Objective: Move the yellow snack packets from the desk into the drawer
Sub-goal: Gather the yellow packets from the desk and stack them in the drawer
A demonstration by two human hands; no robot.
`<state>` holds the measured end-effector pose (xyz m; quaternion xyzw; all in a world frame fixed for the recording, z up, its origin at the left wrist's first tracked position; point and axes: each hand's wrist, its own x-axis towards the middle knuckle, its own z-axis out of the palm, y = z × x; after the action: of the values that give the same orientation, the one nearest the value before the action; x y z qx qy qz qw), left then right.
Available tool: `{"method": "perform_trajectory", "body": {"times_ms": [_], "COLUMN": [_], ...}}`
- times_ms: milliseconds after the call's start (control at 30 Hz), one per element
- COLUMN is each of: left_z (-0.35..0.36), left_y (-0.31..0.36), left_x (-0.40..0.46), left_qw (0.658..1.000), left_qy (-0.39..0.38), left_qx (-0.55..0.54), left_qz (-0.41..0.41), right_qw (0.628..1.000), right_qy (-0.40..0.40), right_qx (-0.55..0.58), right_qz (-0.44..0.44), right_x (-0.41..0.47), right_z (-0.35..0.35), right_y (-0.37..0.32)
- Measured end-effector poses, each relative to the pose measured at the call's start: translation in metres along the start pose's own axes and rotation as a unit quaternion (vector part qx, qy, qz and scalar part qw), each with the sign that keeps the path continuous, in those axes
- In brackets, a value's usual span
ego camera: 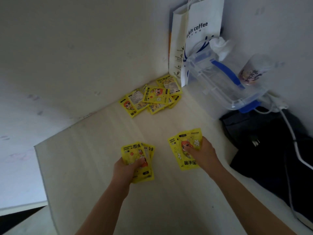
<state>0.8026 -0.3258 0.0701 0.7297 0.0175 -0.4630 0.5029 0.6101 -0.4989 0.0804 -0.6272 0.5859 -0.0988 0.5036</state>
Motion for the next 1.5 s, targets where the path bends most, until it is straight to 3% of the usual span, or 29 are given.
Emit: {"method": "perform_trajectory", "body": {"times_ms": [467, 767, 1067, 1500], "left_z": [-0.004, -0.045, -0.081, -0.026], "left_y": [-0.04, -0.048, -0.081, -0.169], "left_x": [-0.052, -0.074, -0.113, -0.202], "left_qw": [0.996, 0.981, 0.946, 0.849], "left_qy": [-0.059, -0.145, -0.21, -0.375], "left_qx": [0.045, 0.099, 0.21, 0.343], "left_qz": [0.041, 0.081, 0.132, 0.146], "right_qw": [0.99, 0.97, 0.911, 0.802], "right_qy": [0.069, 0.175, 0.282, 0.433], "right_qx": [0.106, 0.141, 0.25, 0.343], "right_qz": [0.06, 0.097, 0.165, 0.229], "right_x": [-0.125, -0.209, -0.309, -0.474], "right_z": [0.023, 0.074, 0.122, 0.116], "right_y": [0.042, 0.06, 0.105, 0.199]}}
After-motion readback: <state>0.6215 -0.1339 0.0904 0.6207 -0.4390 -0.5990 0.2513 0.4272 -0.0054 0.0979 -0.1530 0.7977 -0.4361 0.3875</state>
